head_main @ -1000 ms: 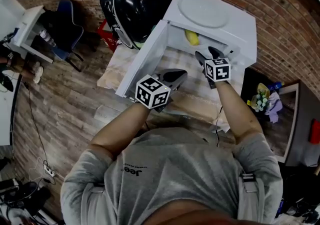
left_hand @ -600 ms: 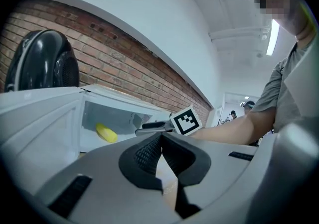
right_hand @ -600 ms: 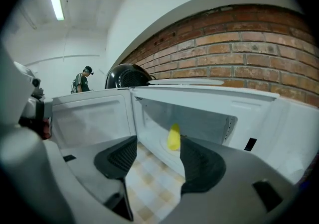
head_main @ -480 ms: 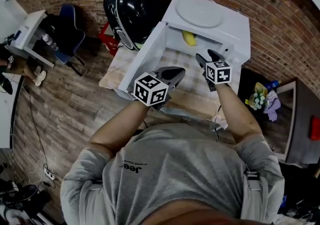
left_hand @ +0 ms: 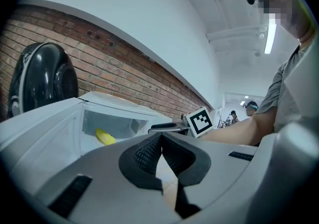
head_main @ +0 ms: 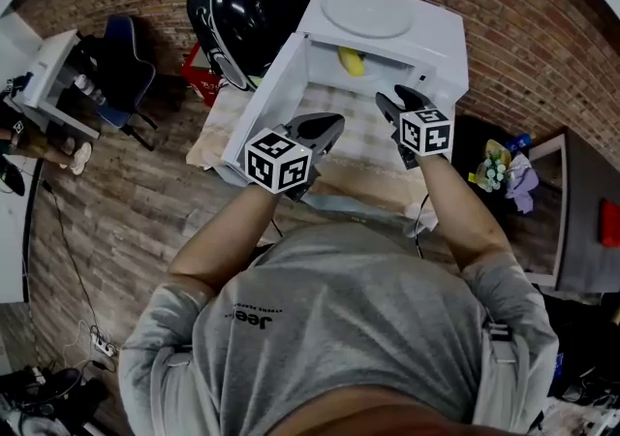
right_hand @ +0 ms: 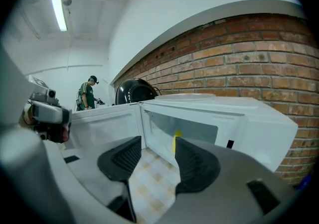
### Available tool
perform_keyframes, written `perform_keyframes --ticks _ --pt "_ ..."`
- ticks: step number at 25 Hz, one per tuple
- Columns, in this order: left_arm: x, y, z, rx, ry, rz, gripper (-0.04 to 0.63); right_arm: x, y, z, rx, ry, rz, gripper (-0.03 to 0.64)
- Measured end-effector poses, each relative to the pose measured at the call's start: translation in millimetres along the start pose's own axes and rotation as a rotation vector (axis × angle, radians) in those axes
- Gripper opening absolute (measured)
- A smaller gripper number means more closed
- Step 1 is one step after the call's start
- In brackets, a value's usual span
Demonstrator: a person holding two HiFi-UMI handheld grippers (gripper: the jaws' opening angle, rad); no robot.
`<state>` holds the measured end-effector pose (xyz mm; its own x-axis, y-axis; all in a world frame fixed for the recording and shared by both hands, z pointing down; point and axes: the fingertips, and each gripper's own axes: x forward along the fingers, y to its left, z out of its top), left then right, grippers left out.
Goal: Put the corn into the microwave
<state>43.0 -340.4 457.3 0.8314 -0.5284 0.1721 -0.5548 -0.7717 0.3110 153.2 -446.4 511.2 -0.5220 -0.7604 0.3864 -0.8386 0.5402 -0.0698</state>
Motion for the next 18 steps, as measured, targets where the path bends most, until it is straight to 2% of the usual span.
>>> perform_keyframes --ticks 6,10,13,18 --pt "-3.4 -12.6 13.2 0.015 -0.025 -0.012 0.018 -34.7 0.6 11.0 0.013 -0.039 0.036 0.168" --pt "-7.1 -13.1 21.6 -0.002 -0.044 -0.041 0.018 -57.3 4.6 15.0 0.028 -0.067 0.067 0.069" --pt "-9.2 -14.6 19.6 0.002 0.016 -0.102 0.018 -74.9 7.1 11.7 0.067 -0.088 0.035 0.024" --pt "-14.9 -37.0 13.8 0.025 0.151 -0.251 0.018 -116.0 10.5 0.6 0.165 -0.110 -0.032 0.020"
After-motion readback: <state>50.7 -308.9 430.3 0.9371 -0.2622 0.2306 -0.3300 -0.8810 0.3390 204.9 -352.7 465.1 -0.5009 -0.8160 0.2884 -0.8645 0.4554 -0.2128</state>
